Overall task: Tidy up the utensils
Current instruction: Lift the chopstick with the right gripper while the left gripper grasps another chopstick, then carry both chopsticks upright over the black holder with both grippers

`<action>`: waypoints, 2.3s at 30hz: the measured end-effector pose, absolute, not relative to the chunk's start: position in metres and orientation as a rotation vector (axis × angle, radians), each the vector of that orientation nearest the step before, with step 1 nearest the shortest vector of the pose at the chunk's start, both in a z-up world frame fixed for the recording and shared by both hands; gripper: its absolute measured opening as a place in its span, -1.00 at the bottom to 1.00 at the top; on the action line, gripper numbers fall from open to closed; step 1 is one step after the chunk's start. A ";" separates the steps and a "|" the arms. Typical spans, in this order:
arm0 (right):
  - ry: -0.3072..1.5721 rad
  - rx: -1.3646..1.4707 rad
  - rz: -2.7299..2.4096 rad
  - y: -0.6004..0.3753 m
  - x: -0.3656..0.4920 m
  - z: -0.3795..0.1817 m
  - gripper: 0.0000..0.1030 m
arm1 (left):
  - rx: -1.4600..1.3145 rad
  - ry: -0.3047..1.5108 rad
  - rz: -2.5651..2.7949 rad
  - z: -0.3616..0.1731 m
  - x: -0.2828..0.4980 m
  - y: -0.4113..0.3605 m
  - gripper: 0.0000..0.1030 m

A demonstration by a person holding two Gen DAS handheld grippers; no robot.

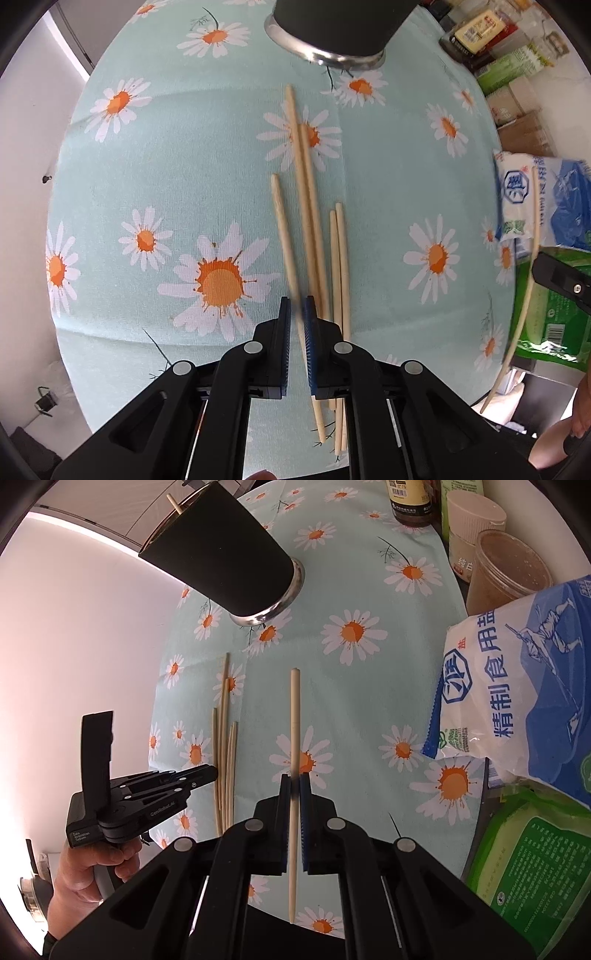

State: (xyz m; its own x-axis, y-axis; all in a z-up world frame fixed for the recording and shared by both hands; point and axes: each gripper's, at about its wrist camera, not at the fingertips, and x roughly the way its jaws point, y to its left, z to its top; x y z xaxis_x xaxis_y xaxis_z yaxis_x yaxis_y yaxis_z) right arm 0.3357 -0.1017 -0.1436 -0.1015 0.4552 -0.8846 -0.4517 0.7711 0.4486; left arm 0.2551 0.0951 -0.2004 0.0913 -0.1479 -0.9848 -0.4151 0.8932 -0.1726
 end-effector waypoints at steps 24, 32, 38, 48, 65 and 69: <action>1.510 -0.027 0.756 -0.076 0.331 -0.146 -0.89 | -0.488 1.470 0.180 -0.200 0.254 0.109 -0.92; 1.500 -0.043 0.713 -0.044 0.325 -0.137 -0.89 | -0.539 1.393 0.103 -0.177 0.236 0.139 -0.92; 1.494 -0.058 0.675 -0.021 0.318 -0.136 -0.89 | -0.576 1.300 0.021 -0.144 0.227 0.155 -0.92; 1.409 -0.043 0.780 0.016 0.309 -0.119 -0.89 | -0.490 1.121 -0.046 -0.098 0.235 0.156 -0.92; 1.046 -0.006 0.873 0.029 0.336 -0.046 -0.89 | -0.387 0.797 -0.139 -0.016 0.276 0.171 -0.92; 0.929 0.018 0.861 0.025 0.347 -0.033 -0.89 | -0.397 0.719 -0.149 -0.001 0.291 0.181 -0.92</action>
State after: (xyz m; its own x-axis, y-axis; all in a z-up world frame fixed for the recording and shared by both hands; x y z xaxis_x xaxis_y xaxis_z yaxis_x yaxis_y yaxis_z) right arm 0.3466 0.0252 -0.0331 0.2999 0.6555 -0.6931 -0.6411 0.6765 0.3624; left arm 0.2910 0.1815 -0.0014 0.7455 -0.2672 -0.6106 -0.0020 0.9152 -0.4030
